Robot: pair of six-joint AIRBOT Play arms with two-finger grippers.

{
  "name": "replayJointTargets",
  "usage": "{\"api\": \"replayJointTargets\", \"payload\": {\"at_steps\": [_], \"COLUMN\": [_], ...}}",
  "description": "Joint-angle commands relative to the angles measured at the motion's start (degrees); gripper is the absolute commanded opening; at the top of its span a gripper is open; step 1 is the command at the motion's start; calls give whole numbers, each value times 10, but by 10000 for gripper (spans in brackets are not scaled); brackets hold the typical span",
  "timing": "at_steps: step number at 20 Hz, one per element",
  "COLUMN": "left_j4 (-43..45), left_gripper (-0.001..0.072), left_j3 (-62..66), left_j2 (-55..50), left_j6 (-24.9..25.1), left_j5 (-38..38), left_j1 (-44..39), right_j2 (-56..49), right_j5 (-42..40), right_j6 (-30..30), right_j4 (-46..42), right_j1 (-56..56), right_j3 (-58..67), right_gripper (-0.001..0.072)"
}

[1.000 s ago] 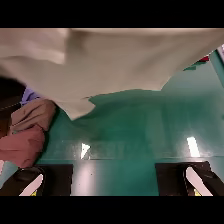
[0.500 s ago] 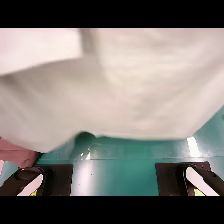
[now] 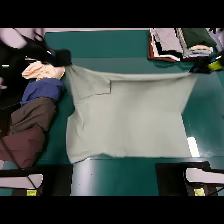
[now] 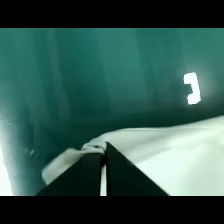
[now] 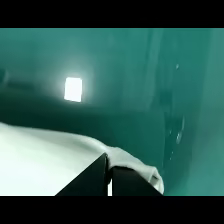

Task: Fold the shirts.

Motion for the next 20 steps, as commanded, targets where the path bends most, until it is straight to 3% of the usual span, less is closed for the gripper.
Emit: {"api": "replayJointTargets", "payload": {"at_steps": [1,4,7,10,16,17,18,19,20], "left_j4": [-17,-28,-28,-27,-31,-28,-25,-23,-19], "left_gripper": [25,25,25,25,27,154,481,537,537], "left_j3": [-9,-5,1,-29,-123,-127,-127,-122,-120], "left_j2": [-101,-109,-110,-110,-110,-110,-109,-106,-96], "left_j6": [3,-1,19,53,54,53,38,12,9], "left_j5": [60,74,-24,-88,-83,-85,-85,-90,-93], "left_j1": [6,24,36,36,36,36,36,38,38], "right_j2": [-98,-141,-132,-95,-49,-49,-49,-49,-49], "right_j5": [-50,-49,-14,-13,-71,-71,-71,-63,-43], "right_j6": [-3,-3,-22,-23,-22,-21,-20,-20,-19], "right_j4": [-3,7,4,-26,-23,-23,-22,-22,-22], "right_j1": [11,10,0,-11,-6,-1,0,0,0], "right_j3": [-6,68,82,-6,-175,-183,-186,-181,-169], "right_gripper": [16,17,16,16,18,60,296,406,405]}}
